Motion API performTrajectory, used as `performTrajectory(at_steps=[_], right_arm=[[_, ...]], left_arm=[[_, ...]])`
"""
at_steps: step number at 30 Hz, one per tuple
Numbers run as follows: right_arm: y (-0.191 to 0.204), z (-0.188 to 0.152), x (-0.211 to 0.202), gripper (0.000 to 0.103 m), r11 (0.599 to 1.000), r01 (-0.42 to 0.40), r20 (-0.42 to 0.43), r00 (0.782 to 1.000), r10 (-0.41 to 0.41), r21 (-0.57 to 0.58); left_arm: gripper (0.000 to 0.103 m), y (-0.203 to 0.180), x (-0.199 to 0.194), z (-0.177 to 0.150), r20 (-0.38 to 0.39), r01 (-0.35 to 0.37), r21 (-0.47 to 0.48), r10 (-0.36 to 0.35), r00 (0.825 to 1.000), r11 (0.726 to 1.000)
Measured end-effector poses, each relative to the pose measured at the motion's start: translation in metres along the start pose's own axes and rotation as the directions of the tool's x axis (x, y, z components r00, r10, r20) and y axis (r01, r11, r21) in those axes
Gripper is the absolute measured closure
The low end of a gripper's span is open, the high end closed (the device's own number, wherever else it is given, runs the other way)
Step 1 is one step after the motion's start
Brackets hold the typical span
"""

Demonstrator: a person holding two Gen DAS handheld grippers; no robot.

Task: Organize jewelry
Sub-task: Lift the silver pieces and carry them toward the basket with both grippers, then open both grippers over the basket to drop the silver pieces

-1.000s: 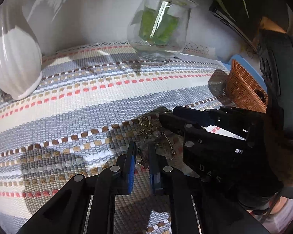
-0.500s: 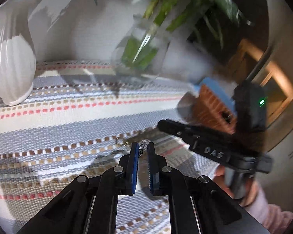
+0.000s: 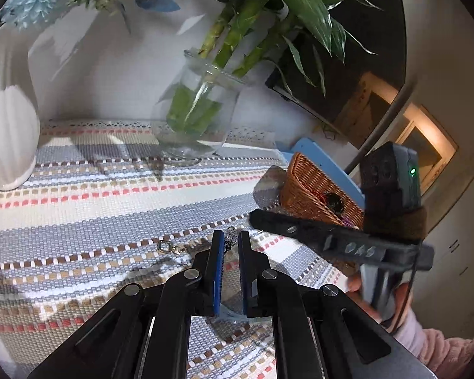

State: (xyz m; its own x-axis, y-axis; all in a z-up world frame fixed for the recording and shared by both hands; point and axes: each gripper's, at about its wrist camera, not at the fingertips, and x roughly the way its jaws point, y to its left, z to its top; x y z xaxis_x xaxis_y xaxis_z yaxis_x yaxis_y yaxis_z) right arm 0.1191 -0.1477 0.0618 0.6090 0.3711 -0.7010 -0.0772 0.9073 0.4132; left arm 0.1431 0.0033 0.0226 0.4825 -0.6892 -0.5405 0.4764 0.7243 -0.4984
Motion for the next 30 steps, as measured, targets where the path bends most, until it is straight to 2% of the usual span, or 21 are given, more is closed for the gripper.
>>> performTrajectory(at_steps=[8,12,15,20,23,26,30], right_arm=[[-0.018,-0.008,-0.047,0.086,0.996,-0.060,0.029,0.998,0.058,0.073],[-0.029,-0.022,-0.082,0.086,0.990,-0.085,0.064,0.995,0.078,0.115],[-0.033,-0.027,-0.110,0.086,0.991,-0.072,0.089,0.994,0.062,0.113],[-0.050,-0.032,-0.169,0.086,0.994,-0.018,0.155,0.988,0.000,0.110],[-0.064,-0.035,-0.205,0.086,0.992,0.063,0.198,0.977,-0.084,0.109],[-0.085,-0.041,-0.235,0.086,0.978,0.156,0.216,0.959,-0.183,0.138],[-0.115,-0.055,-0.265,0.086,0.954,0.230,0.217,0.938,-0.270,0.194]], left_arm=[[0.095,0.003,0.001,-0.002,-0.006,-0.011,-0.015,0.011,1.000,1.000],[0.095,-0.014,0.002,-0.003,-0.007,0.014,0.041,-0.014,1.000,0.999],[0.095,-0.028,0.003,0.000,-0.034,0.053,0.036,-0.052,0.998,0.998],[0.095,-0.075,-0.006,0.014,-0.042,0.045,0.116,-0.040,0.998,0.992],[0.095,-0.109,-0.006,0.023,-0.045,0.062,0.169,-0.055,0.997,0.984],[0.095,-0.152,0.006,0.031,-0.057,0.102,0.224,-0.091,0.994,0.969],[0.095,-0.202,0.033,0.035,-0.093,0.173,0.265,-0.153,0.984,0.949]])
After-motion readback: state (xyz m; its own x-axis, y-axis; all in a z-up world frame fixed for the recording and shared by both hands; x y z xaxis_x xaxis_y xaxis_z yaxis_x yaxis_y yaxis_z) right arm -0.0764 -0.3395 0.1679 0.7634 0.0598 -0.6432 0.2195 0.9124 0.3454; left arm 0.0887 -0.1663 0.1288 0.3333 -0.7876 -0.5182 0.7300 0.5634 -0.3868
